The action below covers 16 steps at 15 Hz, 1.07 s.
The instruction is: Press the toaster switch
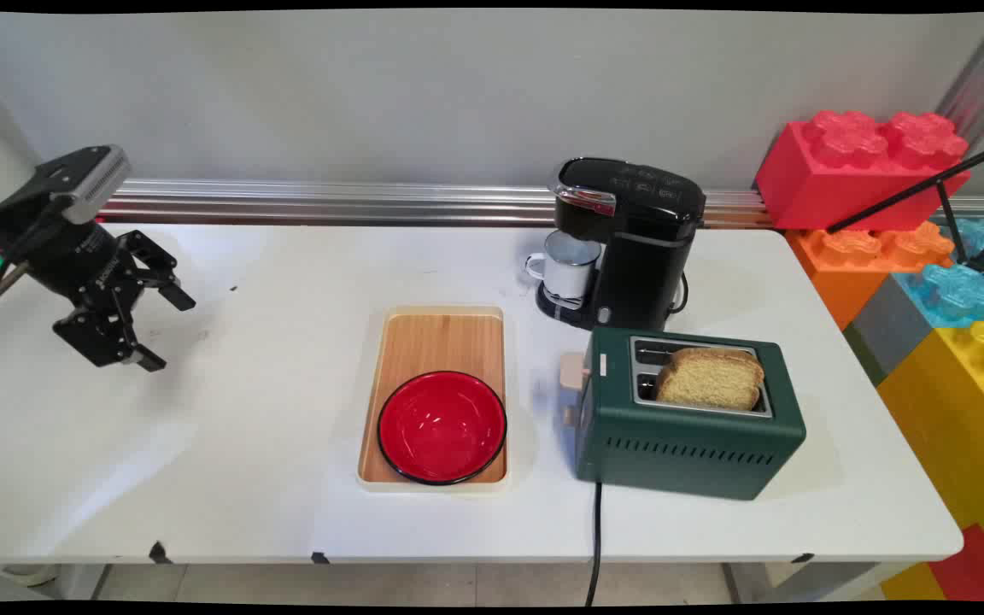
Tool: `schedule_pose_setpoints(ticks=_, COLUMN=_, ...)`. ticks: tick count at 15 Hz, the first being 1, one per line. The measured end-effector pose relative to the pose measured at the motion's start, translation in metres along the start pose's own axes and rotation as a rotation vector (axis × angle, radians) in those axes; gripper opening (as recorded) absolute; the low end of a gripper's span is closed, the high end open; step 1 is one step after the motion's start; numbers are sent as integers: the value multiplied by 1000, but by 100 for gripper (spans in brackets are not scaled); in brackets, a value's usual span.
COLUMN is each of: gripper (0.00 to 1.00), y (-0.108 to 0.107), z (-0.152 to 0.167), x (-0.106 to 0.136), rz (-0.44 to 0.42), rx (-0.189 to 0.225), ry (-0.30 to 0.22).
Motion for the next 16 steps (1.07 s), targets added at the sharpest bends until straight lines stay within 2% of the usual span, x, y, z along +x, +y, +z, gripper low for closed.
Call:
schedule_pose_setpoints(ticks=3, gripper=100, y=1, z=0, x=7, rz=4, rx=-24, ry=38)
schedule_pose_setpoints(ticks=5, gripper=100, y=-1, z=-1, x=19, rz=2, rx=-37, ry=102)
schedule_pose_setpoints(ticks=10, gripper=100, y=-5, z=-9, x=65, rz=15, rx=-74, ry=327)
schedule_pose_setpoints(ticks=16, gripper=100, y=-8, z=-13, x=94, rz=48, rx=-98, ry=474)
